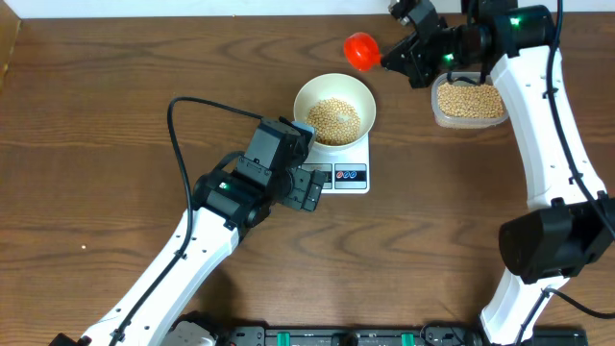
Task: Scoop item into bowl and weigh 50g on scale
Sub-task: 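Lift the red scoop with the right gripper and carry it toward the bowl, then position the red scoop with the right gripper above the white bowl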
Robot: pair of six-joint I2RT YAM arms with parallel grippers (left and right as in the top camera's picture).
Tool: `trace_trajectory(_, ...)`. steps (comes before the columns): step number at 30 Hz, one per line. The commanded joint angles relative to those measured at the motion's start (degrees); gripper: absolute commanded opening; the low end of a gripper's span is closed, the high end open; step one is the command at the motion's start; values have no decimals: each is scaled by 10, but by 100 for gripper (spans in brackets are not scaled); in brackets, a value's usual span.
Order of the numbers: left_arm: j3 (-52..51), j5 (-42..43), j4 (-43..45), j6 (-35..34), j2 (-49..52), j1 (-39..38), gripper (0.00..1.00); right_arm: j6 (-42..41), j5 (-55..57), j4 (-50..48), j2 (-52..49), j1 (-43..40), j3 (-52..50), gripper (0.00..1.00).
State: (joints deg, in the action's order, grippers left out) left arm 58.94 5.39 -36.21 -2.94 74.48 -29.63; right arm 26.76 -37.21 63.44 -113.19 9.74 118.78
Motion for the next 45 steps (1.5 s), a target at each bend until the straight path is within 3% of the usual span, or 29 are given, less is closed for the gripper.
trace_trajectory(1,1,-9,-2,2,-4,2,92,40,17,5,0,-3,-3,1)
trace_trajectory(18,1,-9,-2,2,-4,2,92,39,30,40,0,-4,-4,1)
trace_trajectory(33,1,-9,-2,2,-4,2,92,0,30,-16,0,-4,-4,1)
trace_trajectory(45,1,-9,-2,2,-4,2,92,82,67,-49,0,-17,-4,1)
